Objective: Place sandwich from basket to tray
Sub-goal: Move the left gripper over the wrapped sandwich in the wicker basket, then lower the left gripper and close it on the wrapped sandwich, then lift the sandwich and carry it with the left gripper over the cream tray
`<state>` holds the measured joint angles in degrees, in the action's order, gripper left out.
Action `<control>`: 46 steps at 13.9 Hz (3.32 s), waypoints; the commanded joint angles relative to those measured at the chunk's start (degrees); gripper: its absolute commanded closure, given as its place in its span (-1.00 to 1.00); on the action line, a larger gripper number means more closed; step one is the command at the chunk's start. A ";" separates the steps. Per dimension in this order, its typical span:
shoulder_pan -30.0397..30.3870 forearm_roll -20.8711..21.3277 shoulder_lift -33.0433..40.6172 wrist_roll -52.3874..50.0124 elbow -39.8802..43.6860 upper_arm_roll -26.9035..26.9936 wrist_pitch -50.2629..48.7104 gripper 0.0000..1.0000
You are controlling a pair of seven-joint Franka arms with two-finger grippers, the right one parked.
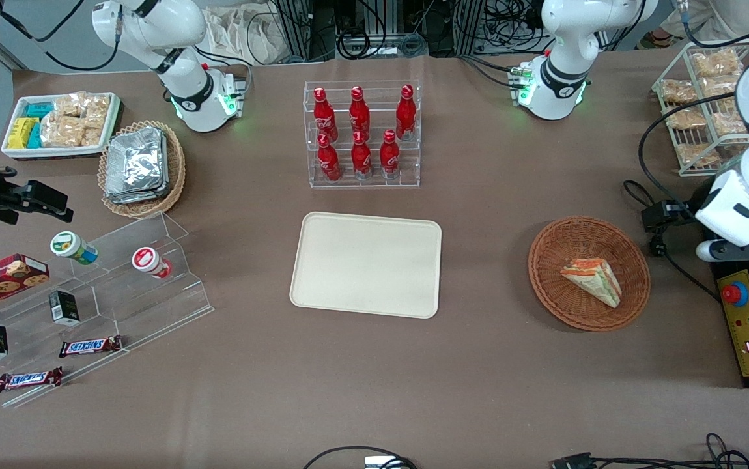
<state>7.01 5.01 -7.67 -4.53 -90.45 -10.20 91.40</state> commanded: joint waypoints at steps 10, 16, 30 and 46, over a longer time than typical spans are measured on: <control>0.29 0.17 -4.11 -17.06 -6.38 1.14 4.55 -1.00; 0.11 -0.09 -8.31 -39.98 -17.66 2.65 22.40 -1.00; -0.51 -0.79 -17.99 -54.53 -16.95 2.38 29.01 -1.00; -0.77 0.26 -12.72 -35.51 9.46 -4.36 -2.16 1.00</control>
<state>6.59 4.89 -19.21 -45.64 -89.38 -11.23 96.71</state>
